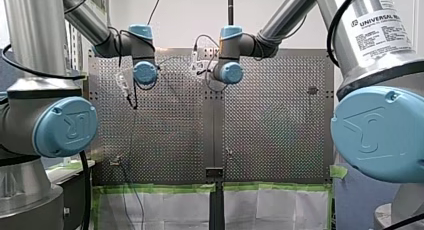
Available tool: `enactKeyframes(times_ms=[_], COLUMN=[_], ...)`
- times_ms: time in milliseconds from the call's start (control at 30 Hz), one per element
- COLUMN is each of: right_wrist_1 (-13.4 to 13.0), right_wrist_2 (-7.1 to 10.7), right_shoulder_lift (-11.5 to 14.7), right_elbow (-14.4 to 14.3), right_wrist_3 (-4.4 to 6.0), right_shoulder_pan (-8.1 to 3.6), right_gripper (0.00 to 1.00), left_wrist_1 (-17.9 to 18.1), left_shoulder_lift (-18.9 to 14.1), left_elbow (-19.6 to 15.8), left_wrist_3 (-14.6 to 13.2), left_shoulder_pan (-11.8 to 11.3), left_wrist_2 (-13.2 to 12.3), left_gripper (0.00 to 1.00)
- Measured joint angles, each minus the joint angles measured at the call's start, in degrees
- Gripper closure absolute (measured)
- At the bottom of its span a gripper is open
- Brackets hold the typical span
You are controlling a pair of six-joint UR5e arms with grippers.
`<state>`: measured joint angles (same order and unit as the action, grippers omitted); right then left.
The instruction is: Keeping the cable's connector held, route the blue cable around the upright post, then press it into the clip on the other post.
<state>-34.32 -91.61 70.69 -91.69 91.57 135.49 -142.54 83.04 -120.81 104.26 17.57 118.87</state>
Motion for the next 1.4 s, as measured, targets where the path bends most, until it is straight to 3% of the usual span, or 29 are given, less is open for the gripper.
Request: enactKeyframes(times_ms=[233, 500, 933, 1400], right_wrist_1=[0.47, 1.37, 3.64, 5.46], right_wrist_2=[0.80, 0.98, 3.28, 4.99], right_shoulder_lift=[-0.34, -1.41, -4.33, -7.24], right_elbow=[2.53, 4.35, 10.32, 18.27], right_wrist_3=[1.17, 1.52, 3.33, 3.72], right_shoulder_pan=[-0.18, -0.34, -0.75, -1.61], right_gripper=[1.00, 1.00, 1.00, 1.00], left_wrist_1=[-4.13, -9.10, -12.80, -13.00], left_shoulder_lift=[-1.50, -1.70, 1.12, 6.19], left_elbow=[4.16, 9.11, 16.67, 22.62], left_wrist_3=[1.43, 2.65, 4.14, 8.90], left_shoulder_pan=[-4.16, -9.11, -16.65, -19.29], left_wrist_2=[-4.14, -8.73, -12.44, -20.06], left_gripper=[1.00, 1.00, 1.00, 1.00])
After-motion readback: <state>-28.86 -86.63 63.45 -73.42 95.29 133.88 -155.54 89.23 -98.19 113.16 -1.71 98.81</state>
